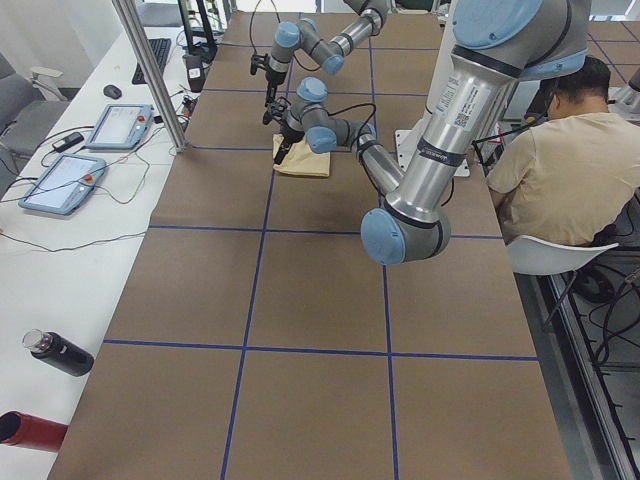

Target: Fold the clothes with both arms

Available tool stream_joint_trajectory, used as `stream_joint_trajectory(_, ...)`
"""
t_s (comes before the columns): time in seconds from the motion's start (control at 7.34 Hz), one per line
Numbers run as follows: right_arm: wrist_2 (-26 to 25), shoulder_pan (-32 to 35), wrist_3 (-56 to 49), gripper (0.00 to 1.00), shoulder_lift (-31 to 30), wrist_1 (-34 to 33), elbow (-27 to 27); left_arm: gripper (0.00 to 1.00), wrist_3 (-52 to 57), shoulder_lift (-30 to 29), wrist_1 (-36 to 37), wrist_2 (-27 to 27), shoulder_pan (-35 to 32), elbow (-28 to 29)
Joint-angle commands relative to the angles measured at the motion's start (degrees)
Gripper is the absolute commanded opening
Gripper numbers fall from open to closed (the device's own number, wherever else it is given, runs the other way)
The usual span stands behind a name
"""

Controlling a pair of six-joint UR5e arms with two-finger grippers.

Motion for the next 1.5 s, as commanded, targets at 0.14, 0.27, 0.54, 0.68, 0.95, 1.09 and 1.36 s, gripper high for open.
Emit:
stream_joint_trajectory(0.14, 15.4, 12.5, -16.3, 1.0, -18.4, -9.1, 23.4, 1.0, 9.1, 7.2, 14.7, -0.8, -3.4, -16.5)
stream_joint_trajectory(0.27, 16.3, 16.7, -23.9, 1.0, -23.2, -14.7, 28.9, 1.0, 15.0, 11.6, 15.0, -5.5, -7.8, -19.3)
stream_joint_trajectory(0.54, 24.8, 29.4, -41.1, 1.0, -33.7, -15.9, 30.6, 1.0, 30.0, 19.0, 15.1, -13.2, -21.2, -20.4)
stream_joint_trajectory(0.68, 26.8, 34.9, -47.7, 1.0, -39.5, -15.8, 30.3, 1.0, 36.5, 22.6, 15.1, -16.3, -27.6, -19.8)
stream_joint_trajectory(0.95, 26.1, 43.4, -59.3, 1.0, -51.2, -15.3, 28.1, 1.0, 50.6, 27.7, 15.0, -18.2, -38.4, -15.2)
stream_joint_trajectory(1.09, 26.1, 46.7, -62.8, 1.0, -53.1, -15.3, 24.6, 1.0, 56.4, 29.8, 15.0, -20.8, -43.1, -11.7)
stream_joint_trajectory(1.36, 26.1, 48.2, -63.8, 1.0, -53.6, -15.4, 20.6, 1.0, 61.7, 30.6, 14.0, -23.8, -50.8, -3.8)
